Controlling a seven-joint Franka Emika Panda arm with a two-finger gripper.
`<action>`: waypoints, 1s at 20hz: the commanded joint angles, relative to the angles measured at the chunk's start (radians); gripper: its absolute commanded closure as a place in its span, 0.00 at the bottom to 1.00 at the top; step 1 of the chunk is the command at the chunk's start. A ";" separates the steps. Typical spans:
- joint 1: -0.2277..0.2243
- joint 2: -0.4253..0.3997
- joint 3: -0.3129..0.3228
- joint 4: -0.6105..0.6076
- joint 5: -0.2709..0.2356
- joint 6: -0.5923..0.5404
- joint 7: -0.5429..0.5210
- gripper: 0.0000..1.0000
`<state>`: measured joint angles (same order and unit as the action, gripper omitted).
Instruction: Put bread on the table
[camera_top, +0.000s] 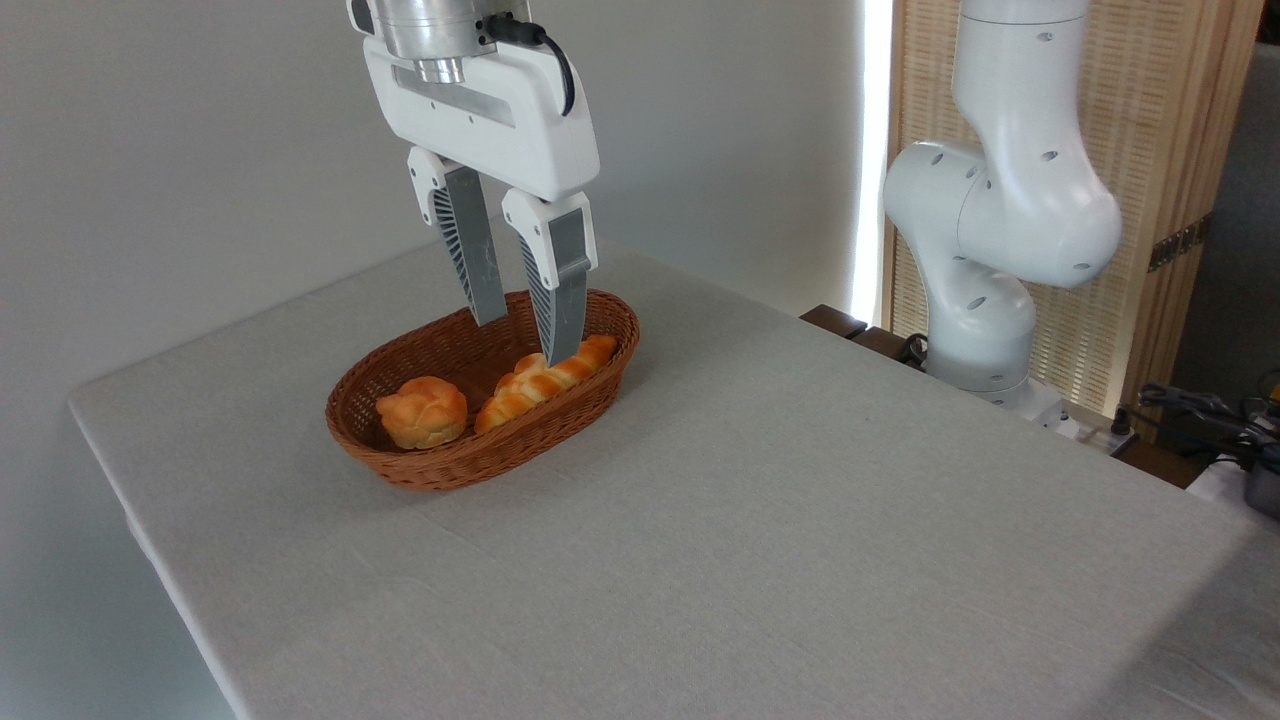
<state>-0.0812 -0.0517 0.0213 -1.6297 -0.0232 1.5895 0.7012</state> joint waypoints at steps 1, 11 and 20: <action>-0.003 0.004 -0.013 0.008 -0.015 -0.013 -0.008 0.00; -0.005 0.004 -0.049 -0.015 -0.058 0.055 -0.011 0.00; -0.005 -0.005 -0.213 -0.154 -0.084 0.184 -0.012 0.00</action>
<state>-0.0857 -0.0484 -0.1244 -1.7172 -0.0903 1.7001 0.6991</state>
